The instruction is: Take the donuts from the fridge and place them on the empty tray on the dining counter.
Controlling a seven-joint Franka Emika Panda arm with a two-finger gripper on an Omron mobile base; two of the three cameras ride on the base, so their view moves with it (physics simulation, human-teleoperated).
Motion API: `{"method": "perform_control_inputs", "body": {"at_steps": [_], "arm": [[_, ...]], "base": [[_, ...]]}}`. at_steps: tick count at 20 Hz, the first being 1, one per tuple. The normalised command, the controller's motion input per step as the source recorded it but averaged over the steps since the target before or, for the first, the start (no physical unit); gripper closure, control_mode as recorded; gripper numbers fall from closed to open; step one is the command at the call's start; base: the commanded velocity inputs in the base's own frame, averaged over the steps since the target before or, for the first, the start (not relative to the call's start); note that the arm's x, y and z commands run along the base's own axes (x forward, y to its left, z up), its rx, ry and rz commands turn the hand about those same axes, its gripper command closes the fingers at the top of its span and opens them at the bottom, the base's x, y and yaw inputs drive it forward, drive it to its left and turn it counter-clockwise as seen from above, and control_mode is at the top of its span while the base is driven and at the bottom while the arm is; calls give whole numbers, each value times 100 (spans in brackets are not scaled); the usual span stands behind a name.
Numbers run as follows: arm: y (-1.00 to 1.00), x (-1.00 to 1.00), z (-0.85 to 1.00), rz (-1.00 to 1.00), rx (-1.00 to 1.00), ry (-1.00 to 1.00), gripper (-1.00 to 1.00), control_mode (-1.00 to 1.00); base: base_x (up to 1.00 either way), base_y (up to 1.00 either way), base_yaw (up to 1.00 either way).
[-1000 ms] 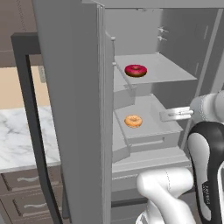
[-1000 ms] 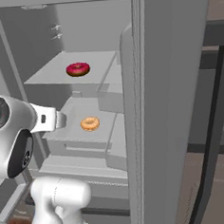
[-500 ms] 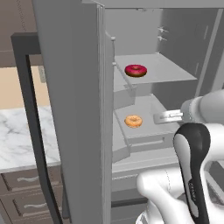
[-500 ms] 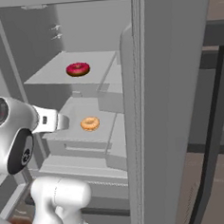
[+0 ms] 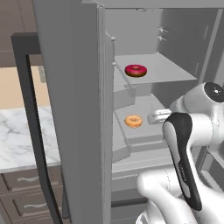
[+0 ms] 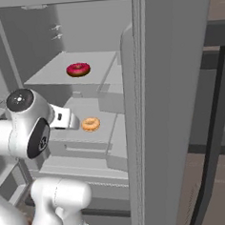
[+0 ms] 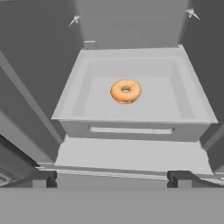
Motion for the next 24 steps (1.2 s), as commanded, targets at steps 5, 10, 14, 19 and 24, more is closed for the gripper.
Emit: {"method": "perform_control_inputs", "body": {"at_steps": [5, 10, 14, 19, 24], "arm": [[0, 31, -42, 0, -1, -5, -100, -100], [0, 20, -28, 0, 0, -11, -100, -100], [5, 33, -15, 0, 0, -1, -100, -100], [19, 43, -25, 0, 0, 0, -100, -100], [16, 40, -41, 0, 0, 0, -100, -100]], "base": [[0, 0, 0], [0, 0, 0], [0, 0, 0], [0, 0, 0], [0, 0, 0]]}}
